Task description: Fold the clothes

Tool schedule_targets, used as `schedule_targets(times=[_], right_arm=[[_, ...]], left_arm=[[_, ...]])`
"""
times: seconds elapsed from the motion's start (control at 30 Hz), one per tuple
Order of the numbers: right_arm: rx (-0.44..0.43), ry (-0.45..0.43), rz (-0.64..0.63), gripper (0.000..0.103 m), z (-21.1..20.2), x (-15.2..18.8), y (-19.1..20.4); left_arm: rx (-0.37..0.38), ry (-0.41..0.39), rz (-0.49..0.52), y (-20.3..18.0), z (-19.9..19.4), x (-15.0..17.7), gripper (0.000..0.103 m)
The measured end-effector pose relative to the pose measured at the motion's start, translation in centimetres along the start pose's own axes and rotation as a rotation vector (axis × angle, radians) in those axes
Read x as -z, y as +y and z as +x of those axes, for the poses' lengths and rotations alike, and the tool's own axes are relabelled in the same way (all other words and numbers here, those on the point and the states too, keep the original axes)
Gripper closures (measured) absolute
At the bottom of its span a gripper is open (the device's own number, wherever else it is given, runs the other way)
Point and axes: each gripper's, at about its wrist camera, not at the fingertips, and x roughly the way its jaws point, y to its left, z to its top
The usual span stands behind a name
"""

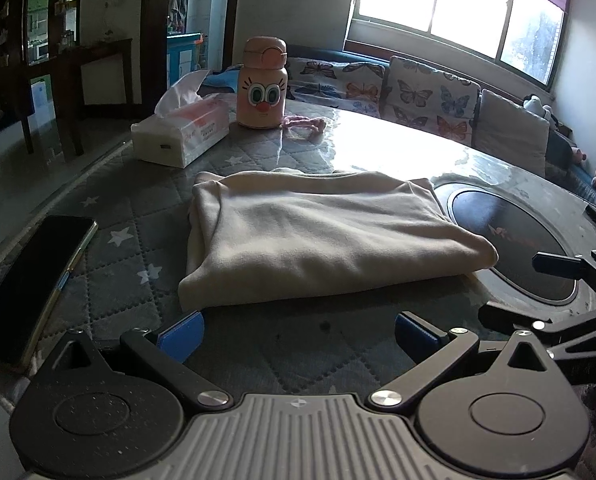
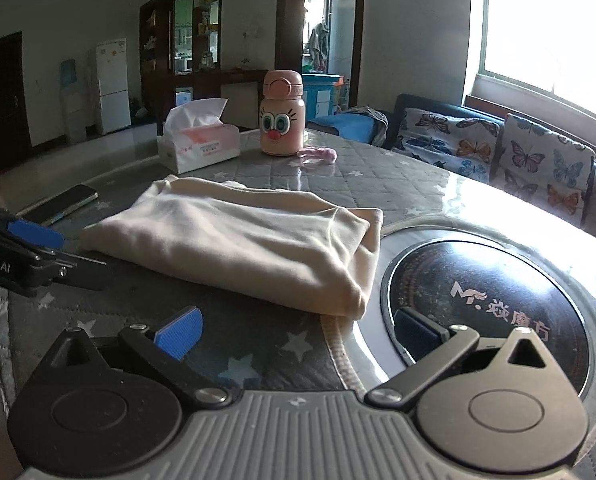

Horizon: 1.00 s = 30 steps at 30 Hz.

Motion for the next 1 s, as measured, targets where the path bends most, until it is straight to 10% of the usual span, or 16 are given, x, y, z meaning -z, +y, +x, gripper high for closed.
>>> schedule_targets(times=[1.0], right_arm=[[-0.027, -0.011, 0.021, 0.0, -1.6, 1.9, 1.4]], left_arm=[[-0.044, 0.006, 0.056, -2.2, -1.1, 2.4, 0.0]])
